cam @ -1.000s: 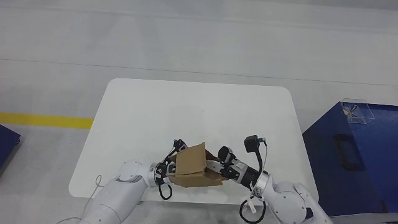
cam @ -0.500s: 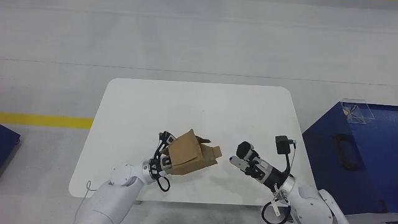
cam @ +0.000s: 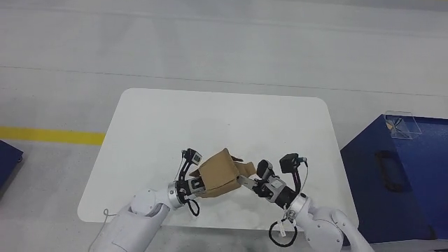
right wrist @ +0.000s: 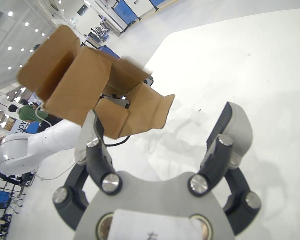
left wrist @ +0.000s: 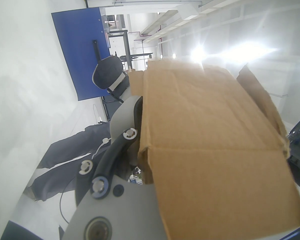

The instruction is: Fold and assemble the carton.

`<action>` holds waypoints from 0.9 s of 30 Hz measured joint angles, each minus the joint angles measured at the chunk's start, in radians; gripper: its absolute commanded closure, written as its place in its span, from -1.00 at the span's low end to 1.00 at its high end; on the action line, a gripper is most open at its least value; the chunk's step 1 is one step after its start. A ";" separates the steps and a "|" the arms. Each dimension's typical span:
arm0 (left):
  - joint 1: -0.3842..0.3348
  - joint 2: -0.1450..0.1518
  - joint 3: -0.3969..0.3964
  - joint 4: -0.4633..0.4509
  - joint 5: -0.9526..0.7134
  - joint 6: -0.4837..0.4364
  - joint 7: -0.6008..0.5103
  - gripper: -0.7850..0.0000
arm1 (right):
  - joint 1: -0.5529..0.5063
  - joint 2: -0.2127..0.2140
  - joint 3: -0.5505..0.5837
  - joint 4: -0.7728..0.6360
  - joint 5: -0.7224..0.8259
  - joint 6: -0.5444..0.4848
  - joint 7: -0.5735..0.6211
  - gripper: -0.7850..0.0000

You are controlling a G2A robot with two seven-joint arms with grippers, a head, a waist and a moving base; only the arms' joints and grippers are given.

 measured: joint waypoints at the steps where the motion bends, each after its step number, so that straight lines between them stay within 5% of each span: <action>1: 0.002 0.000 -0.001 -0.002 0.002 0.000 0.001 1.00 | 0.006 -0.003 -0.012 0.004 -0.010 0.005 -0.009 -1.00; 9: 0.007 -0.004 -0.007 0.001 -0.003 0.002 -0.005 1.00 | 0.016 -0.008 -0.008 0.016 0.012 -0.014 -0.044 -1.00; 15: 0.002 -0.010 -0.008 0.009 -0.012 0.009 0.005 1.00 | -0.012 -0.008 0.043 -0.015 -0.157 0.016 -0.237 -1.00; 19: -0.001 -0.016 -0.001 0.017 -0.004 0.004 0.019 1.00 | -0.010 -0.017 0.036 -0.017 -0.322 0.117 -0.377 -1.00; 27: 0.008 -0.024 0.014 0.002 0.044 -0.013 0.056 1.00 | 0.094 -0.043 -0.057 0.053 -0.493 0.283 -0.397 -1.00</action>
